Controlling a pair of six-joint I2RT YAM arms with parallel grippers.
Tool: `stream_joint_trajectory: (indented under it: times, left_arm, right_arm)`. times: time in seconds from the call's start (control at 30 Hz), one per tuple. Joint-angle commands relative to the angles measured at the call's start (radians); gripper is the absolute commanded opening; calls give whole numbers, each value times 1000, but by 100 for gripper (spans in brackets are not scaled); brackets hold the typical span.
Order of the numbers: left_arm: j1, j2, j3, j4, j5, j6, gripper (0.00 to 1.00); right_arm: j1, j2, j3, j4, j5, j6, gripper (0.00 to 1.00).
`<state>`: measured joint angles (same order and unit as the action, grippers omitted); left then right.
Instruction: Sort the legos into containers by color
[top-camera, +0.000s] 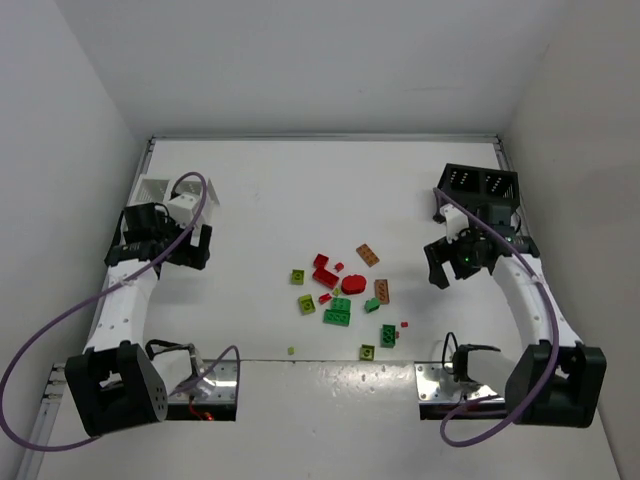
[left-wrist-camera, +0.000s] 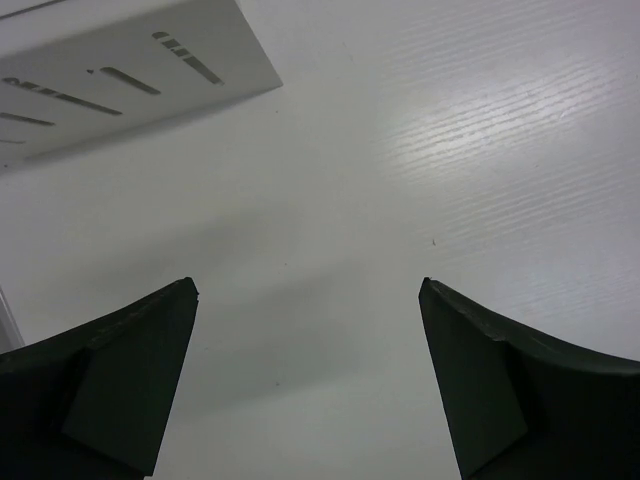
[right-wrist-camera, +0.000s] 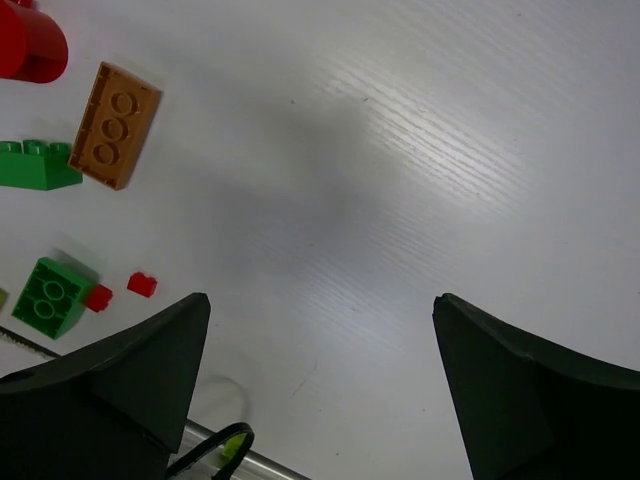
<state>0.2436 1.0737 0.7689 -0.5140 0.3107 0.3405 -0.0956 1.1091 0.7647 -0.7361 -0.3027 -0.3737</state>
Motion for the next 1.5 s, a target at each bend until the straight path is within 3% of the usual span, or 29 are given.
stream_joint_trajectory:
  times: [0.0, 0.3, 0.53, 0.7, 1.03, 1.17, 1.47]
  left_arm:
    - [14, 9, -2, 37, 19, 14, 100]
    - [23, 42, 30, 15, 73, -11, 100]
    - [33, 72, 61, 3, 64, -11, 100]
    - [52, 81, 70, -18, 64, -11, 100]
    - [92, 81, 61, -18, 64, 11, 100]
    - [103, 81, 61, -18, 64, 20, 100]
    - [144, 81, 43, -18, 73, 38, 100]
  right_arm:
    - [54, 50, 51, 9, -41, 2, 91]
    - [344, 254, 194, 150, 85, 120, 89]
    - [474, 506, 327, 159, 217, 130, 89]
    - [537, 670, 474, 107, 266, 110, 90]
    - [588, 854, 614, 86, 295, 128, 92]
    - [597, 906, 642, 73, 304, 128, 87]
    - [617, 963, 679, 52, 332, 147, 60]
